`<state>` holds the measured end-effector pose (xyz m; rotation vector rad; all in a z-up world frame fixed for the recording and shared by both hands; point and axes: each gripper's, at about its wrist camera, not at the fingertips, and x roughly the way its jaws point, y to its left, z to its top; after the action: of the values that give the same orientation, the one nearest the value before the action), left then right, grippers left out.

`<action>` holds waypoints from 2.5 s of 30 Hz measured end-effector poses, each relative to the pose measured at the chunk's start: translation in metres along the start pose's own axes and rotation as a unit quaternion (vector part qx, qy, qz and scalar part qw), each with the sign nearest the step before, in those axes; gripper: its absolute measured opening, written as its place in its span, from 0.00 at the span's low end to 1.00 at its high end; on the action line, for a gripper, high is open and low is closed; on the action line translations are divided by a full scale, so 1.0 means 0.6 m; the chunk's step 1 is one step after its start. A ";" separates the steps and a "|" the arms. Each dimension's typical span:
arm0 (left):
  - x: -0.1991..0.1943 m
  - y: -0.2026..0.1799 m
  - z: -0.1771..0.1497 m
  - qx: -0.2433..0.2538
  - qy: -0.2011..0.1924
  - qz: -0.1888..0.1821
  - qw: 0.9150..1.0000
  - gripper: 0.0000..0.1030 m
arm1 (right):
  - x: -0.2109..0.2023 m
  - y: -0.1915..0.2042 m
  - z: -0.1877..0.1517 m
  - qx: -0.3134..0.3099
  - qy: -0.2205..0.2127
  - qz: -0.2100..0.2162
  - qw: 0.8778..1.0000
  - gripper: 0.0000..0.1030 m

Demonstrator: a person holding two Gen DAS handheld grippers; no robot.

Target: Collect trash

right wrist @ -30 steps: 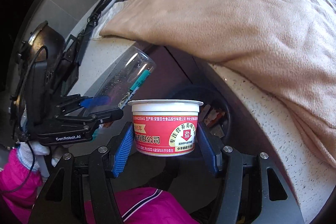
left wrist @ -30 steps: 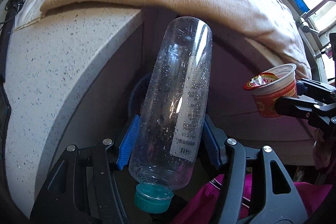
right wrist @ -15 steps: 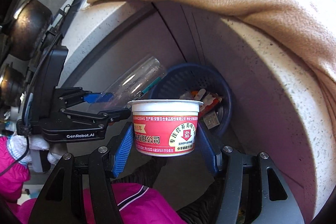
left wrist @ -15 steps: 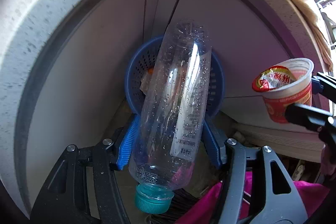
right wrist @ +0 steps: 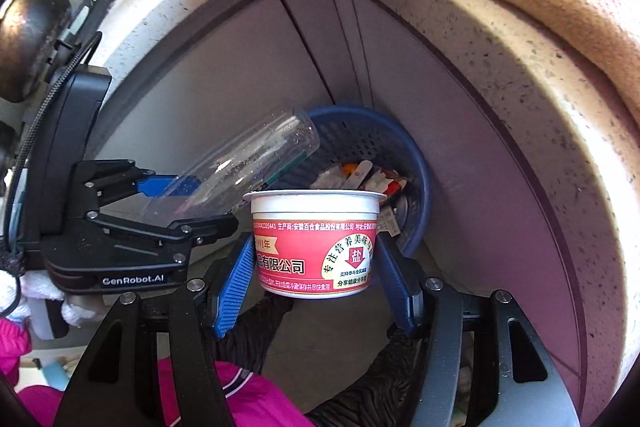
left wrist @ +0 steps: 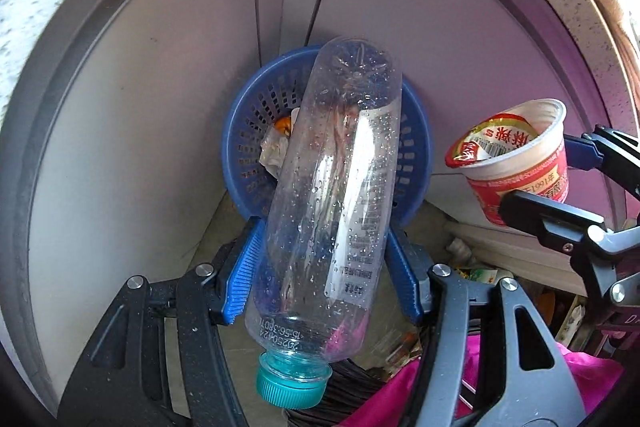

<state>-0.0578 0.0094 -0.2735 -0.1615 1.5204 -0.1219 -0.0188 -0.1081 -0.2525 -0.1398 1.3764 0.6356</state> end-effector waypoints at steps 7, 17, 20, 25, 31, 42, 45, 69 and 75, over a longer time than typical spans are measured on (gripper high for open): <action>0.010 -0.003 0.010 0.002 0.012 0.010 1.000 0.59 | 0.020 -0.003 0.004 -0.001 0.006 -0.010 1.000 0.58; 0.014 -0.010 0.020 0.007 0.007 0.027 1.000 0.59 | 0.036 0.006 0.010 -0.007 0.009 -0.018 1.000 0.59; 0.013 -0.011 0.024 0.010 0.006 0.033 0.999 0.59 | 0.040 0.011 0.008 -0.009 0.010 -0.021 1.000 0.59; 0.013 -0.005 0.027 0.010 0.006 0.038 0.999 0.59 | 0.042 0.010 0.010 -0.010 0.017 -0.028 0.999 0.59; 0.015 -0.005 0.027 0.005 0.007 0.042 0.999 0.59 | 0.036 0.007 0.015 -0.012 0.018 -0.027 0.999 0.59; 0.015 -0.003 0.029 0.006 0.005 0.045 0.999 0.59 | 0.032 -0.002 0.020 -0.007 0.018 -0.020 1.000 0.59; 0.011 -0.003 0.029 0.005 0.003 0.047 0.999 0.59 | 0.027 -0.005 0.022 -0.006 0.017 -0.018 1.000 0.59; -0.127 -0.006 0.025 -0.009 -0.095 0.045 0.994 0.61 | -0.095 0.012 0.036 -0.014 -0.036 0.029 0.999 0.59; -0.182 -0.014 0.032 -0.011 -0.135 0.040 0.990 0.61 | -0.143 0.015 0.040 -0.013 -0.065 0.043 0.997 0.59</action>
<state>-0.0437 0.0216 -0.1637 -0.1299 1.2573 -0.0182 -0.0072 -0.1185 -0.1644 -0.0586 1.2536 0.7224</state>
